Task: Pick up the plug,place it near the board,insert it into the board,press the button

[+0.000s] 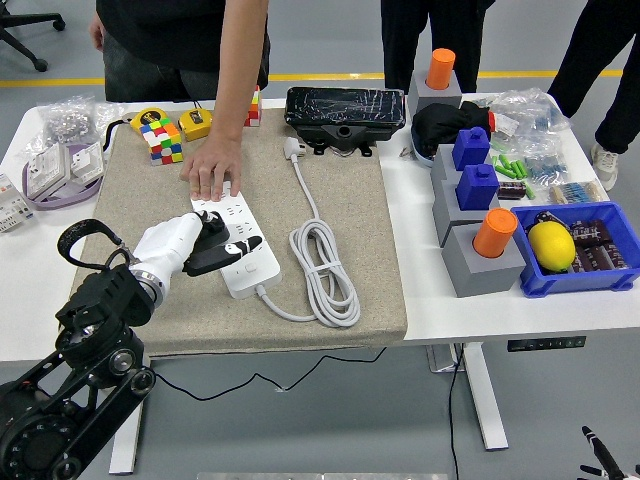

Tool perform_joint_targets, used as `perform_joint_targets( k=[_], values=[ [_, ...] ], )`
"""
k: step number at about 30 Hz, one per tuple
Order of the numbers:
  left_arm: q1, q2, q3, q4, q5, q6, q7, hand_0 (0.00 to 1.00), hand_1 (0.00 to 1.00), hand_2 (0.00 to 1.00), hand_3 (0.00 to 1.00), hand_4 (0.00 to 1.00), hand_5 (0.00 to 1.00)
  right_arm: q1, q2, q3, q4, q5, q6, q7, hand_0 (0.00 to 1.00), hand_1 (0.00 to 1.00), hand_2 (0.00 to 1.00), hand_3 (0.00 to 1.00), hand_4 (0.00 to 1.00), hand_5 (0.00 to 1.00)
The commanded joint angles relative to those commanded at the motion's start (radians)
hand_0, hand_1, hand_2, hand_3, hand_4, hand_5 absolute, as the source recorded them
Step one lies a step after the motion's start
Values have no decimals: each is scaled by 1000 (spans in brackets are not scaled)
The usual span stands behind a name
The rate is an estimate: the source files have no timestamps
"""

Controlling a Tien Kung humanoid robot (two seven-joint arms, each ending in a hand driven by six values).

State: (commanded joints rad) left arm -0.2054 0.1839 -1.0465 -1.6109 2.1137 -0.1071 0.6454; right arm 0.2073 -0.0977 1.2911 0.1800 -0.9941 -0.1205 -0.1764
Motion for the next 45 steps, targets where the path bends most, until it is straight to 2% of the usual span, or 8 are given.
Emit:
perform_joint_targets(
  k=[13,28,29,33,34,40,41,45],
  values=[
    [-7,2,20,2,-4,-13,0,878,842,808,805,998,998,0,1,2,0,1,0,1,780,729,712,733,998,942],
    [-3,9,-13,-71,57,58,0,868,832,794,795,998,998,0,0,0,0,8,-1,2,779,729,712,733,998,943],
    [1,10,-14,-85,48,66,0,767,774,775,804,998,766,0,1,2,0,6,-1,2,781,728,712,733,998,943],
    [12,14,4,-129,18,91,0,767,774,775,804,998,766,-1,1,4,0,5,-1,1,781,728,712,733,998,943],
    [13,14,9,-142,8,95,-5,365,430,493,782,802,247,-1,1,3,0,5,-1,1,780,728,712,733,998,943],
    [13,23,37,-168,2,99,-86,365,430,493,782,802,247,0,1,-1,0,8,-1,2,780,728,712,733,998,943],
    [11,25,41,-168,10,95,-102,239,194,276,690,626,2,0,1,-2,0,9,-1,1,781,729,712,733,998,943],
    [4,31,47,-168,14,35,-120,239,194,276,690,626,2,-1,1,-3,0,8,-2,0,781,729,712,733,998,943]
  ],
)
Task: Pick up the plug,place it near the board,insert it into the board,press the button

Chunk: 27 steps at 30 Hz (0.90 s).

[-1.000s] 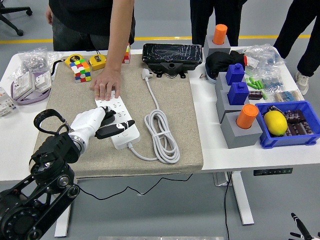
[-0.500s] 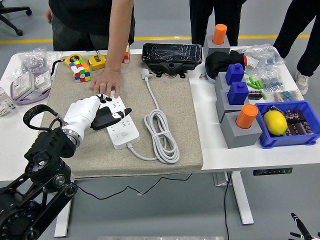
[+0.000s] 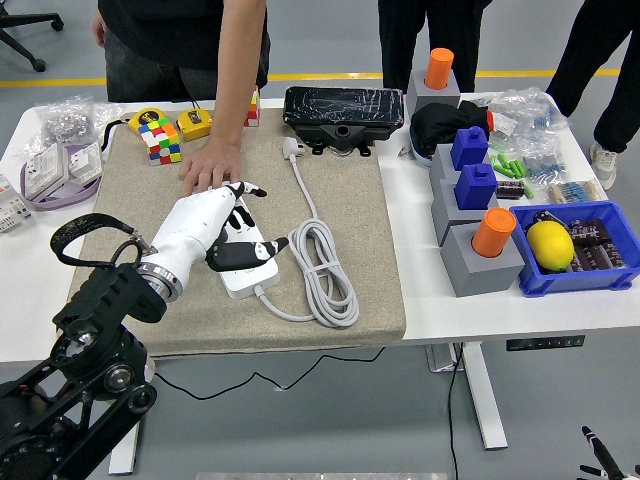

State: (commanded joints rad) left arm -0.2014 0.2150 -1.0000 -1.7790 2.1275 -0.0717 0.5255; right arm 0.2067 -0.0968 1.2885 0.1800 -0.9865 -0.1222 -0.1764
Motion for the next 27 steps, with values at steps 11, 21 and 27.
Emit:
perform_joint_targets(
  k=[11,21,27],
  values=[
    [-5,10,14,0,-12,-238,53,192,27,118,836,452,2,-2,-1,-2,0,-2,-1,-2,781,729,712,733,998,943],
    [-19,3,10,49,5,-271,72,188,25,117,889,496,2,1,-2,-1,0,-3,-1,-2,780,729,712,732,998,943],
    [-22,-1,7,100,4,-287,72,191,26,119,882,505,2,2,-3,1,0,-3,-1,-2,780,729,712,733,998,943]
  ],
)
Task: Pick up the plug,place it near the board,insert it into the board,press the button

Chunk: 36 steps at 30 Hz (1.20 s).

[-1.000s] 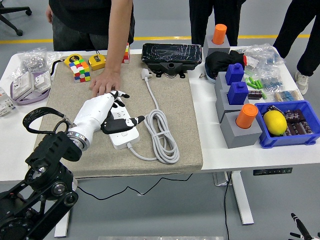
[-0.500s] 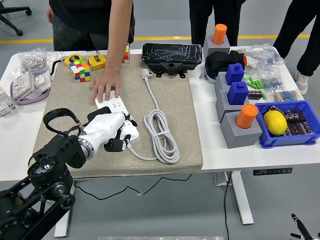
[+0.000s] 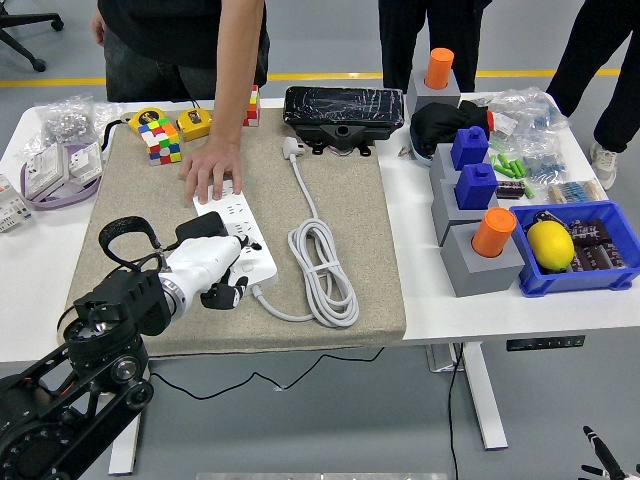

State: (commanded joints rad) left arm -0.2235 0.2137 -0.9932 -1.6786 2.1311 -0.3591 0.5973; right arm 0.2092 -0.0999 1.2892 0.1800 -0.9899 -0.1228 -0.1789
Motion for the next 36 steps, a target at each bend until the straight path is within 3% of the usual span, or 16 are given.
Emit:
perform_joint_targets(
  k=[10,36],
  values=[
    [-1,-4,-3,39,-4,-15,1,190,28,120,875,509,2,2,0,-4,0,5,0,2,779,729,712,733,998,943],
    [-4,-5,-4,49,-5,-40,9,189,25,117,764,515,2,2,0,-2,0,5,0,2,779,729,712,733,998,942]
  ],
)
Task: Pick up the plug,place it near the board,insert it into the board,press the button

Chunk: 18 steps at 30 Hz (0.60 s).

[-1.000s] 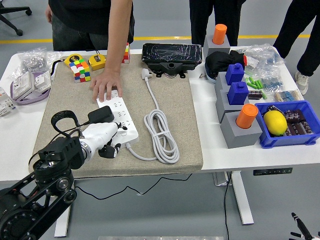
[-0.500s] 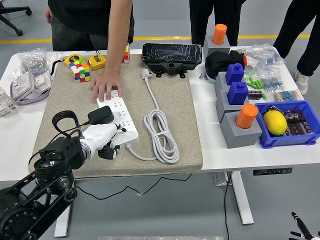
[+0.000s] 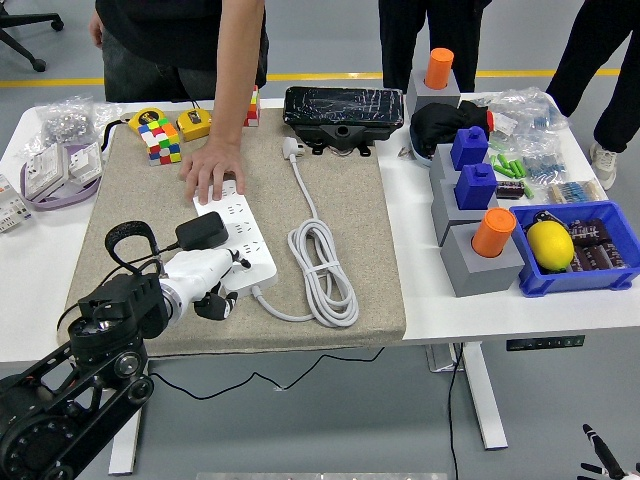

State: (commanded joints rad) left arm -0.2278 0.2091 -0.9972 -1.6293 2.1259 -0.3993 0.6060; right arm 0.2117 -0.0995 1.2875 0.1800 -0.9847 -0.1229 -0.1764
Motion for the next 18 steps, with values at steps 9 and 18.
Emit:
perform_joint_targets(
  k=[9,18],
  values=[
    [3,2,18,10,-7,-7,-1,190,25,116,759,517,2,-4,1,1,0,-2,-1,-1,780,728,712,733,998,943],
    [4,5,27,13,-9,-11,0,189,22,112,746,503,2,-6,2,0,0,-1,-1,-1,779,728,712,733,998,942]
  ],
)
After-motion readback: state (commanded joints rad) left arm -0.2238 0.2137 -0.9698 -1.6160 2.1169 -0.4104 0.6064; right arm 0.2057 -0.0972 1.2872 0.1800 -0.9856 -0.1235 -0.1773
